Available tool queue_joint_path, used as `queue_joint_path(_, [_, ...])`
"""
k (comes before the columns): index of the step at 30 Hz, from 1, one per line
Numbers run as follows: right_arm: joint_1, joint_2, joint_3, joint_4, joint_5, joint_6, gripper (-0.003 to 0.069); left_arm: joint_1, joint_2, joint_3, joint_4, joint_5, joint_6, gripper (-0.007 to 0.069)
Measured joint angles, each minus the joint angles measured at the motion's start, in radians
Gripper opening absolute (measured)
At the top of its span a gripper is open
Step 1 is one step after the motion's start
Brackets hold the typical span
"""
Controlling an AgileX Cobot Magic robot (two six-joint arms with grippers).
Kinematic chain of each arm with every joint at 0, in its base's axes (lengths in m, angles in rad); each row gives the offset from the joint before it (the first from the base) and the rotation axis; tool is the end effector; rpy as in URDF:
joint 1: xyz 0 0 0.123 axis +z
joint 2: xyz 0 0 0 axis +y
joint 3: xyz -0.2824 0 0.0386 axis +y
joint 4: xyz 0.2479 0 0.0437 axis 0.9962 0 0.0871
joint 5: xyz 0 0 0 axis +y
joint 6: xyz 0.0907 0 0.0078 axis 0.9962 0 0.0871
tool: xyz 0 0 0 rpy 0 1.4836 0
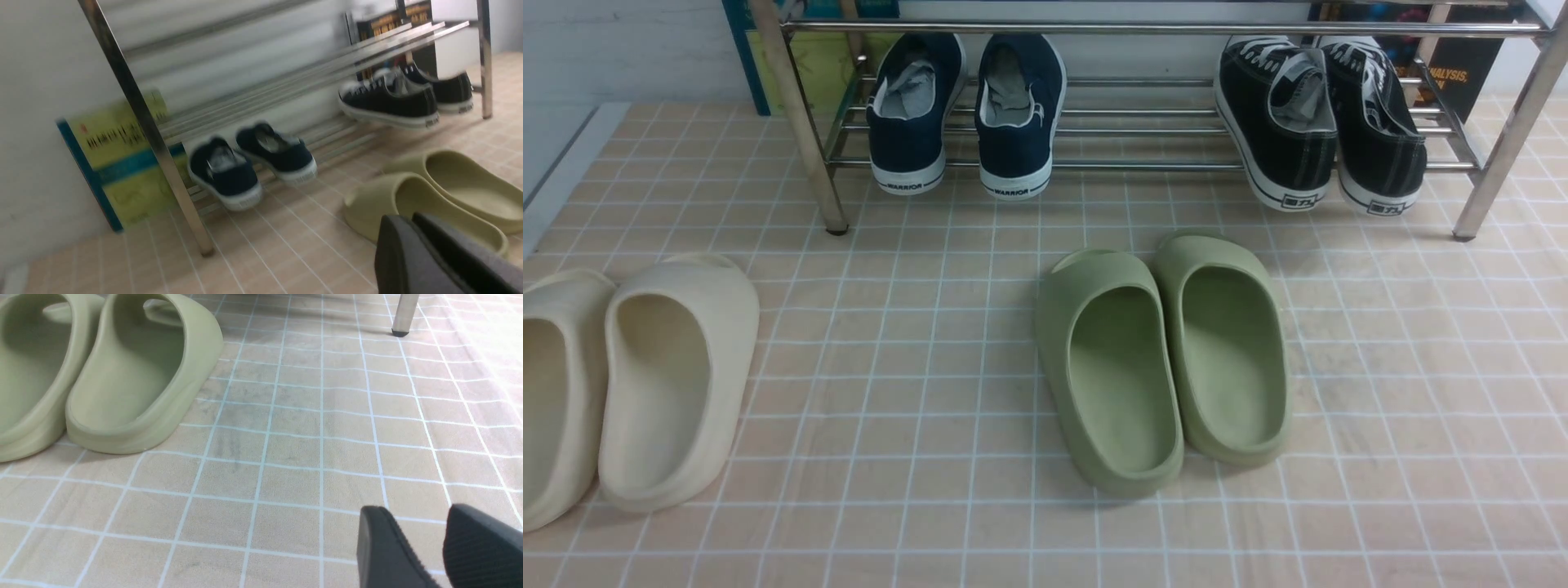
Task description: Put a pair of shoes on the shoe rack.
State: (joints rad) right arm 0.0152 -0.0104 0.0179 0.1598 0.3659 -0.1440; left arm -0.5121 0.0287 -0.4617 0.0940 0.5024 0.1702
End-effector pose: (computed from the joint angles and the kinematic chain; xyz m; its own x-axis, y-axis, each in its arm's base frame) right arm 0.0526 0.0060 0.1751 -0.2786 0.0011 -0.9604 -0.0684 0.9974 0.0210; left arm 0.0163 -0.0045 0.3150 0.1291 0.2139 -0.9683 0.4315 0.8670 0.2491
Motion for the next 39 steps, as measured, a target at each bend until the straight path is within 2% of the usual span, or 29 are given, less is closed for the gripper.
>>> queue_joint_path(2, [0.000, 0.000, 0.000, 0.000, 0.000, 0.000, 0.0240, 0.000, 0.000, 0.043, -0.001, -0.011, -0.065, 0.0017])
queue_joint_path(5, [0.000, 0.000, 0.000, 0.000, 0.000, 0.000, 0.0240, 0.000, 0.000, 0.137, -0.001, -0.128, -0.138, 0.0006])
queue_joint_path(10, [0.000, 0.000, 0.000, 0.000, 0.000, 0.000, 0.0240, 0.000, 0.000, 0.249, 0.000, -0.317, -0.170, 0.0006])
queue_joint_path(13, [0.000, 0.000, 0.000, 0.000, 0.000, 0.000, 0.0240, 0.000, 0.000, 0.288, 0.000, -0.360, -0.170, 0.0010])
queue_joint_path(30, [0.000, 0.000, 0.000, 0.000, 0.000, 0.000, 0.0240, 0.000, -0.007, 0.338, 0.003, -0.271, -0.179, 0.0023])
queue_joint_path(34, [0.000, 0.000, 0.000, 0.000, 0.000, 0.000, 0.0240, 0.039, -0.018, 0.369, 0.003, -0.270, -0.180, 0.0029])
queue_joint_path(39, [0.000, 0.000, 0.000, 0.000, 0.000, 0.000, 0.0240, 0.218, -0.019, 0.410, -0.046, -0.329, -0.180, 0.0034])
